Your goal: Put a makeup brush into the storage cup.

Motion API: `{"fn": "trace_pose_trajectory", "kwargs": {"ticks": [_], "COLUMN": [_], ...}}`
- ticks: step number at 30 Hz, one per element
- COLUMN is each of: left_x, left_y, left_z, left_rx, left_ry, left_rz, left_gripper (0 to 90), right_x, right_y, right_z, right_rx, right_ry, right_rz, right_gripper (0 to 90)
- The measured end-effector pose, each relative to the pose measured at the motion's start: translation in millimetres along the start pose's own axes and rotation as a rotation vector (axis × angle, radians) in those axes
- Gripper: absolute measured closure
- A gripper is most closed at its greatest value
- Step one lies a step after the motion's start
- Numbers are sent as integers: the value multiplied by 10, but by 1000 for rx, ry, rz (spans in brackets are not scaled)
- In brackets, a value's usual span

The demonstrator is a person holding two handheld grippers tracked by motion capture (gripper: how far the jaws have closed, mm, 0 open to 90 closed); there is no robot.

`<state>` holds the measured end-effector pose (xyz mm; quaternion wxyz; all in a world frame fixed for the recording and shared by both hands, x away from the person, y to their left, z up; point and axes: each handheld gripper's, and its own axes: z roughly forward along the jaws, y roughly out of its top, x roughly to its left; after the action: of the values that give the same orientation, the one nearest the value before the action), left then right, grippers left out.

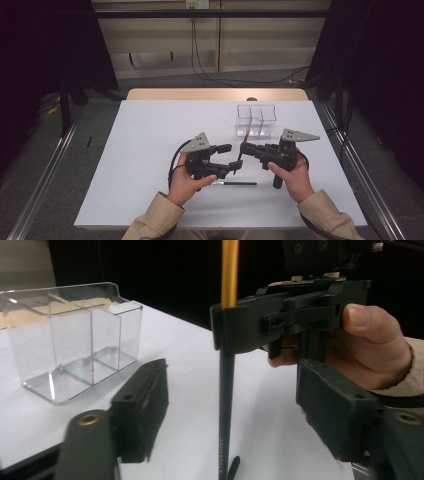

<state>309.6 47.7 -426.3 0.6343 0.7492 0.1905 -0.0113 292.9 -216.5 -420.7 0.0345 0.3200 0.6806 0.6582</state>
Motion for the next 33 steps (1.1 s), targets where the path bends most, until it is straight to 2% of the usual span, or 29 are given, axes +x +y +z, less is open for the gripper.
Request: {"fn": "trace_pose_trajectory", "kwargs": {"ticks": [2,5,15,19,23,33], "left_x": [1,12,21,31,33,46], "left_y": [0,-6,32,28,22,35], "left_z": [5,13,-8,-23,-62,-165], "left_rx": [-3,-2,-9,-2,17,40], "left_ry": [5,3,2,-4,-38,-9], "left_rz": [17,12,21,33,94,115], "left_gripper": [229,166,57,29,1,1], "right_x": [3,6,18,26,35,56], "right_y": [0,2,9,14,18,25], "right_z": [-1,-3,-7,-9,-9,-6], "right_rx": [1,3,7,7,8,15], "right_ry": [-1,-1,-5,-5,-2,1], "right_rz": [-1,-7,-23,-29,-33,-47], "right_gripper": [843,843,843,843,843,843]}}
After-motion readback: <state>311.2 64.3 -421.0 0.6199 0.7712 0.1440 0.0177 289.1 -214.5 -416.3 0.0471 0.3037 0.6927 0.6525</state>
